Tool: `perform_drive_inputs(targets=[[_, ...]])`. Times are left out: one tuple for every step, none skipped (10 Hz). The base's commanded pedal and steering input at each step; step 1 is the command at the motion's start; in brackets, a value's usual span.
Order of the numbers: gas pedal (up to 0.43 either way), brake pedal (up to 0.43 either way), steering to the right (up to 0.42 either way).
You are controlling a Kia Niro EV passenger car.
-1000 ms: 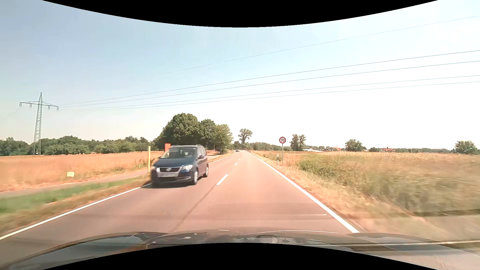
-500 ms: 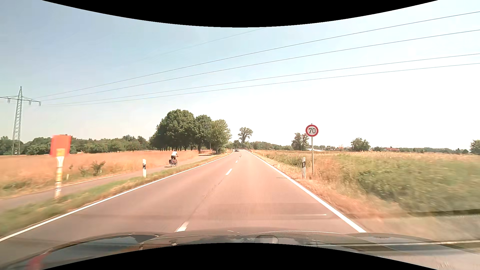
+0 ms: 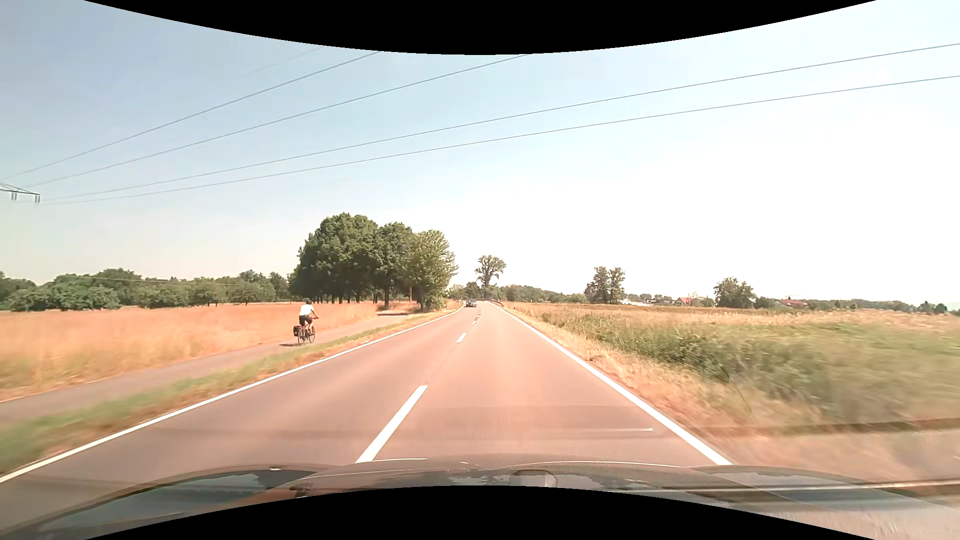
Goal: Follow the waypoints while adhering to traffic rules and regulations
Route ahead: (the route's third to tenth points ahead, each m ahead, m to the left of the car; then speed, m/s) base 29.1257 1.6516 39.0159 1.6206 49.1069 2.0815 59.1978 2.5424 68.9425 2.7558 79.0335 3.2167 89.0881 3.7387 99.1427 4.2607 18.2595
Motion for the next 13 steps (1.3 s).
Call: perform_drive_inputs(targets=[[0.15, 0.0, 0.002], [0.15, 0.0, 0.002], [0.15, 0.0, 0.001], [0.15, 0.0, 0.0], [0.15, 0.0, -0.001], [0.15, 0.0, -0.002], [0.15, 0.0, -0.003], [0.15, 0.0, -0.003], [0.15, 0.0, -0.003], [0.15, 0.0, -0.003], [0.15, 0.0, -0.003], [0.15, 0.0, -0.003], [0.15, 0.0, -0.003]])
